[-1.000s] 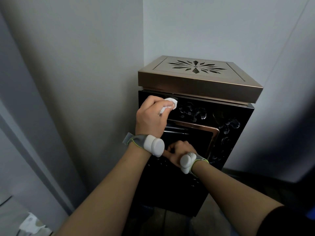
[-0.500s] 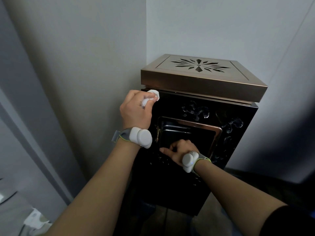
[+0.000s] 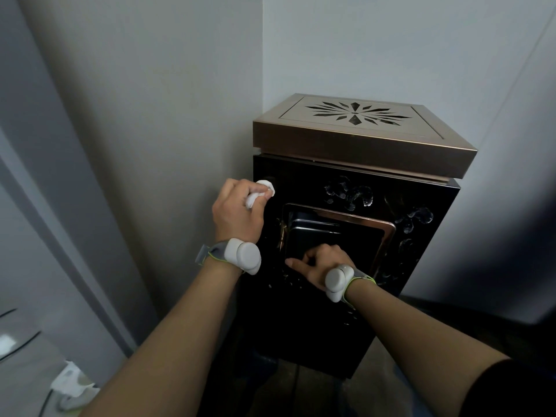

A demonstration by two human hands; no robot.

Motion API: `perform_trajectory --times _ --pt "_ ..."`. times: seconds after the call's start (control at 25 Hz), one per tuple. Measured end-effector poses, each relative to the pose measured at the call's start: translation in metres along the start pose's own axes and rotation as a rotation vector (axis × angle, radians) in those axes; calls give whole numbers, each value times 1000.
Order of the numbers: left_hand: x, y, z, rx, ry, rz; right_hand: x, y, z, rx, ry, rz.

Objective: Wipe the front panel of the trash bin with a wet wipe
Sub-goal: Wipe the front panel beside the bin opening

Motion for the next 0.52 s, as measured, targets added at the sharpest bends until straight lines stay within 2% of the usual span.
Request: perform_trajectory --times 0.52 --pt "-14 2 -2 8 6 8 1 -1 1 -8 -13 -50"
Point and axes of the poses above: each hand's wrist, its own x-axis towards the middle knuckle, its own y-axis out of the palm, z = x × y, the point moved 9 cm from there along x, towards the middle knuckle, and after that the axes turned 6 degrees about -z, right-handed, at the moved point
